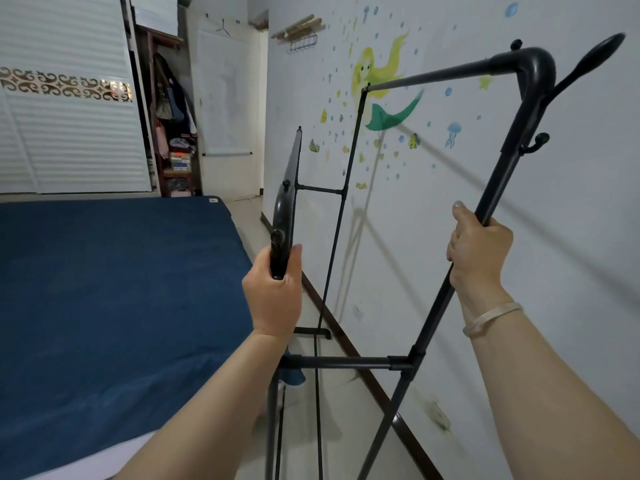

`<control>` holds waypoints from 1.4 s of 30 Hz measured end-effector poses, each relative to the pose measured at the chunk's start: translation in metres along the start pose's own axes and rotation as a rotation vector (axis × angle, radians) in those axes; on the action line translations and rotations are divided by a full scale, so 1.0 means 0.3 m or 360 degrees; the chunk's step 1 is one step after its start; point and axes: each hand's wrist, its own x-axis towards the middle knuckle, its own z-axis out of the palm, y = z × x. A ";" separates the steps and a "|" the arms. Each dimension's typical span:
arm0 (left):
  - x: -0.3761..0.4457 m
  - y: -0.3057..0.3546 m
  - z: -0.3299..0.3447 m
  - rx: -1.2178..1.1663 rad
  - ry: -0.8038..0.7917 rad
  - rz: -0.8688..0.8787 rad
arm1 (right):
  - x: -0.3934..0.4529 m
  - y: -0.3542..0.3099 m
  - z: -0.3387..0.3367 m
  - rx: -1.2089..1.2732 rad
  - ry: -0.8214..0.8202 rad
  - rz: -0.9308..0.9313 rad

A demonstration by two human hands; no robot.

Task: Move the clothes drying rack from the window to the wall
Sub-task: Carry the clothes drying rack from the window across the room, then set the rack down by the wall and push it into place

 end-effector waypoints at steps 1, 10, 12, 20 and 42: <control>0.016 -0.011 0.011 -0.0001 -0.0001 0.0005 | 0.019 0.008 0.015 0.0005 -0.0007 0.0000; 0.116 -0.106 0.147 0.0022 0.0040 0.0074 | 0.216 0.105 0.114 0.0011 -0.0074 -0.0023; 0.125 -0.121 0.182 0.0042 0.0051 0.0086 | 0.263 0.132 0.124 0.0009 -0.0095 -0.0036; 0.088 -0.131 0.428 0.0029 -0.0041 0.0054 | 0.519 0.188 0.053 -0.0056 -0.0072 -0.0049; -0.030 -0.145 0.654 -0.0165 -0.0559 0.0036 | 0.530 0.169 0.020 -0.1341 -0.0223 -0.1630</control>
